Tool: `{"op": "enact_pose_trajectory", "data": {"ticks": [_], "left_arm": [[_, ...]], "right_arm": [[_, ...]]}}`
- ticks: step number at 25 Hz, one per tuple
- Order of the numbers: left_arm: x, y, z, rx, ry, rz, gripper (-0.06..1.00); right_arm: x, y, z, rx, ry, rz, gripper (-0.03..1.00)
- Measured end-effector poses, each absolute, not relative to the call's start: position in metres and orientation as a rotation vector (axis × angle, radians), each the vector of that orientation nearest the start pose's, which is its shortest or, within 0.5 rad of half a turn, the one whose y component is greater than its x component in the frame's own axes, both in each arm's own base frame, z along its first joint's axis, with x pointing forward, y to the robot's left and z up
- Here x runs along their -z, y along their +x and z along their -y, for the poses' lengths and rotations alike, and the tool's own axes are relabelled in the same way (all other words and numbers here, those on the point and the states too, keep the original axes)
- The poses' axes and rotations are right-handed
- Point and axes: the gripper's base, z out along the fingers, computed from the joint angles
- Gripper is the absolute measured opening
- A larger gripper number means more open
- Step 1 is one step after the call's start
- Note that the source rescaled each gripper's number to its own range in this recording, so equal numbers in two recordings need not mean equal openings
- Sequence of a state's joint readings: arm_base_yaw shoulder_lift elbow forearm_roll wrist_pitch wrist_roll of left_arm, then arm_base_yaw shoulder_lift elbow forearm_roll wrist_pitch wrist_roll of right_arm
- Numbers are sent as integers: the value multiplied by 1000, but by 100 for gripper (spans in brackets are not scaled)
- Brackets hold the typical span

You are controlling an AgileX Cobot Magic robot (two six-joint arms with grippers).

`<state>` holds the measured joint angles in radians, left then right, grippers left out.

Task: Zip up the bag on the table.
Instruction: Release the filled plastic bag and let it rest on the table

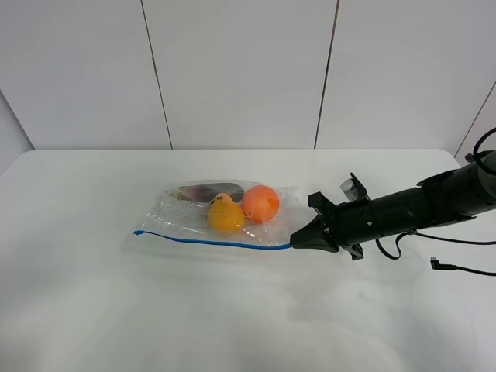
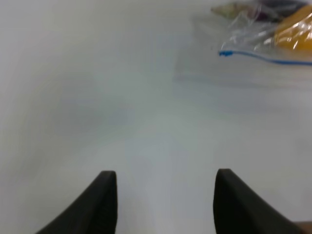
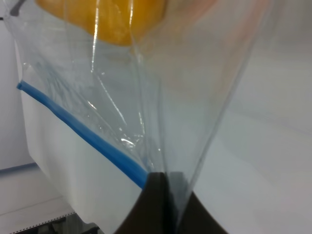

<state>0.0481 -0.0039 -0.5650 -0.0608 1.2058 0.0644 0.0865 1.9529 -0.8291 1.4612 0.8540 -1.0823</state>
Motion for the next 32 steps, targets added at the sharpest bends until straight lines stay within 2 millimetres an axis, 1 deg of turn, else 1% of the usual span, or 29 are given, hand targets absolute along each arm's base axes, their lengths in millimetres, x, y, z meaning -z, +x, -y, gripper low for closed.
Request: {"op": "enact_pose_trajectory", "data": {"ticks": [2,12,22,26,32], "left_arm": [[-276,-16,6,8,27,-2147,75],[-276,-12,6,4,28,-2108,75],[-277,-13,6,3,29,-2099,75],[-273,-7,5,2,25,-2072,75],[-273,-5,5,3,21,-2061,75]], "right_arm": [[-111,305,-95,-1276,66,-2650,0],[-111,304,-95,-1273,56,-2653,0],[-111,304,-95,-1273,54,-2653,0],[-111,304,-95,-1273,54,-2653,0],[-110,304,-95,-1272,43,-2657,1]]}}
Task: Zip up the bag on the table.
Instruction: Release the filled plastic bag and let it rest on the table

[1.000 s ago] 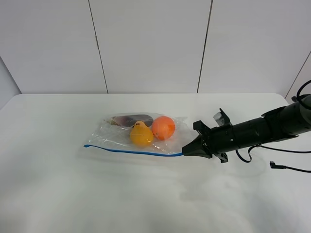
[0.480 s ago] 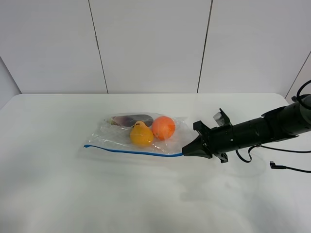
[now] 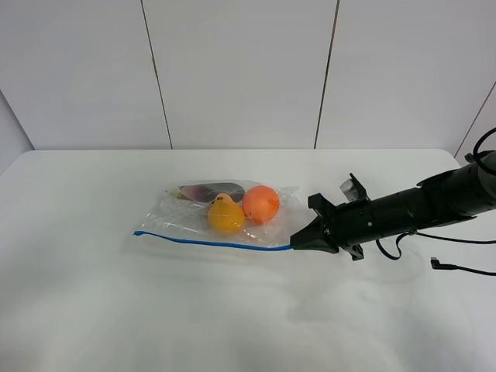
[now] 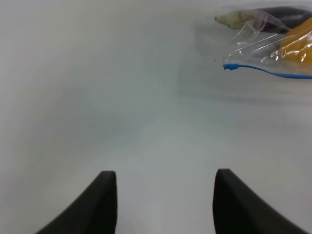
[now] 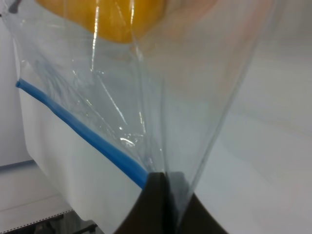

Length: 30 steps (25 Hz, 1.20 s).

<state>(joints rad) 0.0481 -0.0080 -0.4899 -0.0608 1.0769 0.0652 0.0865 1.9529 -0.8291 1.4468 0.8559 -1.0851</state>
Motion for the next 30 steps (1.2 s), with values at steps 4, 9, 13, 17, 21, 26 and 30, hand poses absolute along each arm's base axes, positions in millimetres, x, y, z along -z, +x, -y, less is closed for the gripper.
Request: {"op": "enact_pose_trajectory", "data": {"ticks": [4,9,13,17,21,26,30], "left_arm": [[-273,-5,5,4,19,-2062,75],[-273,-5,5,4,19,-2062,75],[-273,-5,5,4,19,-2062,75],[-273,-5,5,5,17,-2062,75],[-273,-5,5,5,17,-2062,75],[-273,-5,5,5,17,-2062,75],[-273,-5,5,5,17,-2061,75]], "right_arm": [[-110,304,-95,-1270,39,-2659,1],[-110,303,-95,-1272,38,-2659,7],[-110,303,-95,-1271,37,-2660,11],[-110,303,-95,-1271,37,-2660,19],[-110,303,-95,-1270,34,-2660,32],[-110,303,-95,-1271,33,-2660,76],[-110,303,-95,-1271,33,-2660,97]]}}
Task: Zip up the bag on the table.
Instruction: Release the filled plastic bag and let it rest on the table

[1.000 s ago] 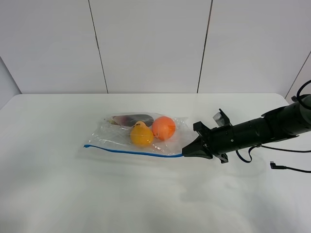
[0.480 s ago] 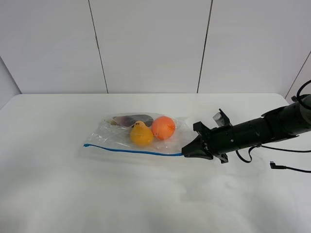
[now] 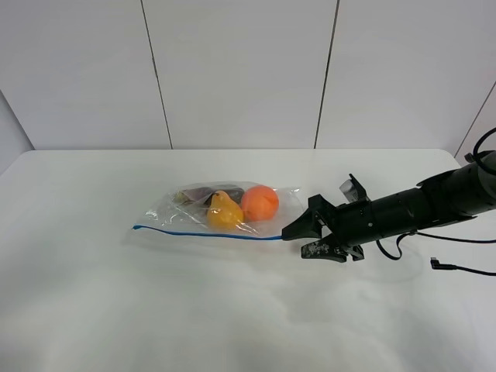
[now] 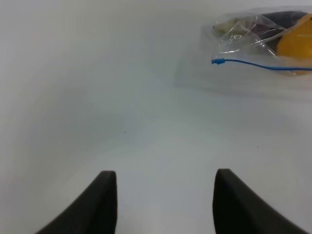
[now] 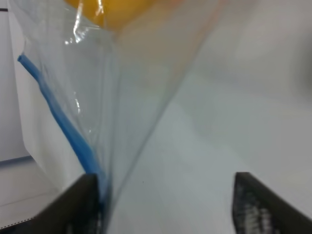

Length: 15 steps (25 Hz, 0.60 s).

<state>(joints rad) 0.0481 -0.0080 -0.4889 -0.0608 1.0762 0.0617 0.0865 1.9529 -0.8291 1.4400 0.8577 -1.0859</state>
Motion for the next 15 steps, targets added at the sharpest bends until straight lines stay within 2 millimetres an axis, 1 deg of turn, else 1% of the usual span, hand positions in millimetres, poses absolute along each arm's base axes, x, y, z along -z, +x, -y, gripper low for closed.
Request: {"op": "enact_pose_trajectory", "data": {"ticks": [3,5,7,9,10,13,15], "left_arm": [[-273,-5,5,5,17,-2061,75],[-273,-5,5,5,17,-2061,75],[-273,-5,5,5,17,-2061,75],[-273,-5,5,5,17,-2061,75],[-273,-5,5,5,17,-2061,75],[-273,-5,5,6,16,-2061,75],[-273,-5,5,6,16,-2060,75]], "right_arm": [[-111,303,-95,-1286,28,-2658,99],[-115,303,-95,-1287,-7,-2653,100],[-126,307,-93,-1257,-73,-2638,100],[-145,312,-87,-1197,-134,-2630,100],[-154,315,-83,-1154,-143,-2634,100],[-178,321,-66,-912,-188,-2666,100],[-190,322,-53,-678,-212,-2682,100]]}}
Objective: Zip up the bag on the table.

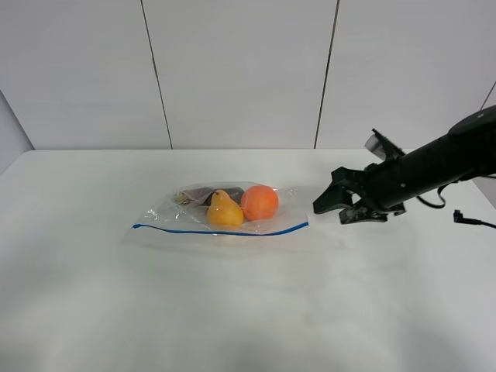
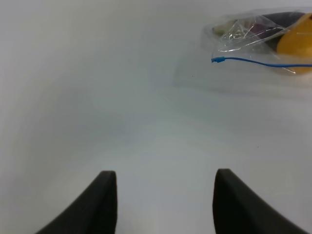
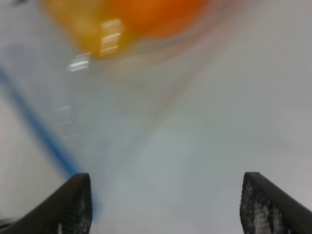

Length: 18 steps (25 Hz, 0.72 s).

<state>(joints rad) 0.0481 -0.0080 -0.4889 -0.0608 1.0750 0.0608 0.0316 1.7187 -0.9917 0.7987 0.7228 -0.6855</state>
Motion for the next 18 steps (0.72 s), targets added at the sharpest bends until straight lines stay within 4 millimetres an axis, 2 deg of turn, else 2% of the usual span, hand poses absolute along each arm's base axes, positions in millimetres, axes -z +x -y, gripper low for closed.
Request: {"op": "enact_pose_trajectory", "data": {"ticks": [4,10,13,18], "left_arm": [[-273,-5,5,6,16,-2060,75],[-273,-5,5,6,16,-2060,75],[-273,-5,5,6,16,-2059,75],[-273,-5,5,6,16,-2059,75]], "right_arm": [[-211,319,-31,-301,-178,-2656,100],[-227,312,-5,70,-83,-2655,100],[-228,309,2,164,-34,-2679,100],[-228,307,3,177,-10,-2694,100]]}}
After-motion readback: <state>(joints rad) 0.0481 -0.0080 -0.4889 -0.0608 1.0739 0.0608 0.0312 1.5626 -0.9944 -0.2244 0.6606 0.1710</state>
